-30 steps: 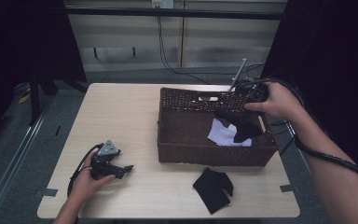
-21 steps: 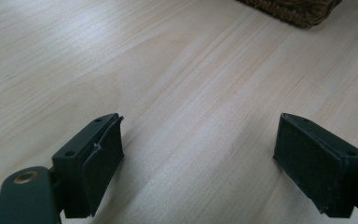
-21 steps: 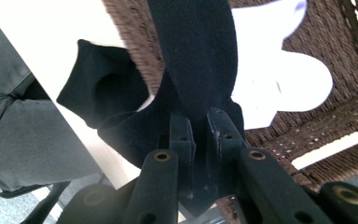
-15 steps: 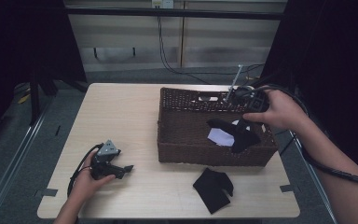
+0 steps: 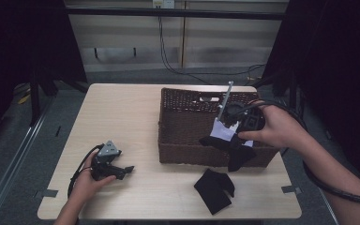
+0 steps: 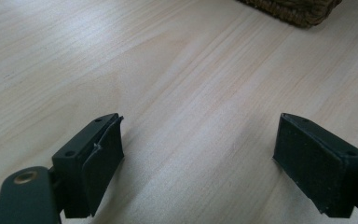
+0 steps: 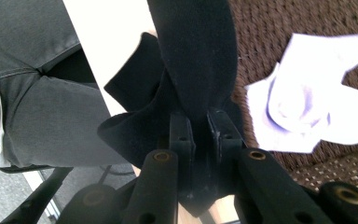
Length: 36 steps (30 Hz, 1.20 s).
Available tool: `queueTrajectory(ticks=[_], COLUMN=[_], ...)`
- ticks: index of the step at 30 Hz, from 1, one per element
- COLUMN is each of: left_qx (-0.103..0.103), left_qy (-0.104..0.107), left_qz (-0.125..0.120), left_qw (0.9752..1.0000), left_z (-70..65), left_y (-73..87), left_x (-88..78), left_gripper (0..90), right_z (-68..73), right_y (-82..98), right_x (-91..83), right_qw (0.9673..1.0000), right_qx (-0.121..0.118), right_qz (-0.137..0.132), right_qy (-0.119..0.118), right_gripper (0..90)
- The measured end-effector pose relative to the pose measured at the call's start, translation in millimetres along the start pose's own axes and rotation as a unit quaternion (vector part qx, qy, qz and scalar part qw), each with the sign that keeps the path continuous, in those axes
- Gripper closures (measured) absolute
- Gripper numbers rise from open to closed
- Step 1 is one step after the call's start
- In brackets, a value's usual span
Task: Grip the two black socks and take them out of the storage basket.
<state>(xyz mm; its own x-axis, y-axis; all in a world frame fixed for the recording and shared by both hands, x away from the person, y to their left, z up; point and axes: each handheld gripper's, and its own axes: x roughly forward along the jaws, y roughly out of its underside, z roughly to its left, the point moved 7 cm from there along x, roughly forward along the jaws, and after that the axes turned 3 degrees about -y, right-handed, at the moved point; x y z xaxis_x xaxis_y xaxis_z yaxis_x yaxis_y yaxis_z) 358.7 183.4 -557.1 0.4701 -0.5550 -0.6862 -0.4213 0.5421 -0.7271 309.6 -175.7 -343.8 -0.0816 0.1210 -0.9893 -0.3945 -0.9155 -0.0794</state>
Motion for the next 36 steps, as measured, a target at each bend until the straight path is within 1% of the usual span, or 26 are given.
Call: queueTrajectory(ticks=[2, 4, 6, 9, 10, 12, 13, 14, 17, 19, 20, 21, 24, 25, 26, 29, 30, 33, 34, 35, 36], left_qx=[-0.003, -0.001, 0.000, -0.001, -0.001, -0.002, -0.002, -0.001, -0.001, -0.001, -0.001, -0.001, -0.001, -0.001, -0.001, -0.001, -0.001, -0.002, -0.001, -0.006, -0.005], left_qy=[0.004, 0.000, 0.000, 0.000, -0.002, -0.002, -0.002, -0.002, -0.002, -0.002, -0.002, -0.002, -0.002, -0.002, -0.002, -0.002, -0.002, -0.002, -0.002, 0.002, 0.001], left_qz=[0.000, 0.000, 0.000, 0.000, -0.002, -0.002, -0.002, -0.002, -0.002, -0.002, -0.002, -0.002, -0.002, -0.002, -0.002, -0.002, -0.002, -0.002, -0.002, -0.003, -0.003], left_qw=[1.0000, 1.0000, 1.0000, 1.0000, 1.0000, 1.0000, 1.0000, 1.0000, 1.0000, 1.0000, 1.0000, 1.0000, 1.0000, 1.0000, 1.0000, 1.0000, 1.0000, 1.0000, 1.0000, 1.0000, 1.0000], left_z=[-0.8, -0.1, -0.1, -0.1, -0.1, -0.1, -0.1, -0.1, -0.1, -0.1, -0.1, -0.1, 0.0, 0.0, 0.0, 0.0, -0.1, -0.1, -0.1, -1.1, -0.8], left_y=[0.0, 0.0, 0.0, 0.2, 0.1, 0.1, 0.2, 0.2, 0.1, 0.1, 0.1, 0.2, 0.2, 0.2, 0.2, 0.2, 0.2, 0.2, 0.2, 0.2, 0.2], left_x=[0.2, 0.0, 0.0, -0.2, 0.0, 0.0, 0.0, 0.0, 0.1, 0.1, 0.1, 0.0, 0.0, 0.0, 0.0, 0.0, 0.0, 0.1, 0.0, 0.3, 0.2], left_gripper=[14.7, 14.7, 14.7, 14.7, 14.7, 14.7, 14.7, 14.7, 14.7, 14.7, 14.7, 14.7, 14.7, 14.7, 14.7, 14.7, 14.7, 14.7, 14.7, 14.7, 14.7], right_z=[6.5, 12.4, 17.2, 23.0, 24.5, 29.0, 30.5, 31.5, 32.1, 32.6, 33.4, 33.2, 32.6, 32.0, 31.5, 28.4, 28.0, 25.8, 25.7, 25.1, 24.4], right_y=[-2.6, -4.3, -6.1, -8.5, -10.1, -12.8, -13.6, -14.0, -15.3, -15.6, -15.9, -16.3, -16.8, -17.6, -17.7, -18.1, -19.0, -20.2, -20.6, -20.8, -21.4], right_x=[3.0, 7.9, 15.2, 25.6, 29.3, 37.9, 41.0, 45.0, 60.5, 70.0, 74.7, 78.8, 89.0, 92.9, 95.7, 103.1, 106.1, 111.9, 114.4, 116.1, 117.9], right_qw=[1.0000, 0.9998, 0.9996, 0.9994, 0.9993, 0.9989, 0.9989, 0.9987, 0.9985, 0.9981, 0.9982, 0.9979, 0.9978, 0.9977, 0.9977, 0.9977, 0.9979, 0.9976, 0.9977, 0.9974, 0.9975], right_qx=[-0.009, -0.019, -0.025, -0.032, -0.036, -0.044, -0.042, -0.046, -0.048, -0.052, -0.049, -0.052, -0.050, -0.052, -0.052, -0.048, -0.048, -0.050, -0.047, -0.049, -0.050], right_qz=[-0.004, -0.002, -0.002, 0.006, 0.004, 0.004, 0.004, 0.009, 0.018, 0.024, 0.024, 0.025, 0.034, 0.031, 0.034, 0.042, 0.036, 0.042, 0.042, 0.047, 0.048], right_qy=[-0.001, -0.005, -0.009, -0.013, -0.013, -0.018, -0.019, -0.021, -0.016, -0.022, -0.026, -0.027, -0.027, -0.028, -0.030, -0.024, -0.027, -0.024, -0.024, -0.021, -0.016], right_gripper=[81.8, 81.7, 81.7, 81.7, 81.6, 81.6, 81.6, 81.6, 81.5, 81.5, 81.5, 81.4, 81.2, 81.1, 81.1, 80.9, 80.9, 80.7, 80.7, 80.6, 80.4])
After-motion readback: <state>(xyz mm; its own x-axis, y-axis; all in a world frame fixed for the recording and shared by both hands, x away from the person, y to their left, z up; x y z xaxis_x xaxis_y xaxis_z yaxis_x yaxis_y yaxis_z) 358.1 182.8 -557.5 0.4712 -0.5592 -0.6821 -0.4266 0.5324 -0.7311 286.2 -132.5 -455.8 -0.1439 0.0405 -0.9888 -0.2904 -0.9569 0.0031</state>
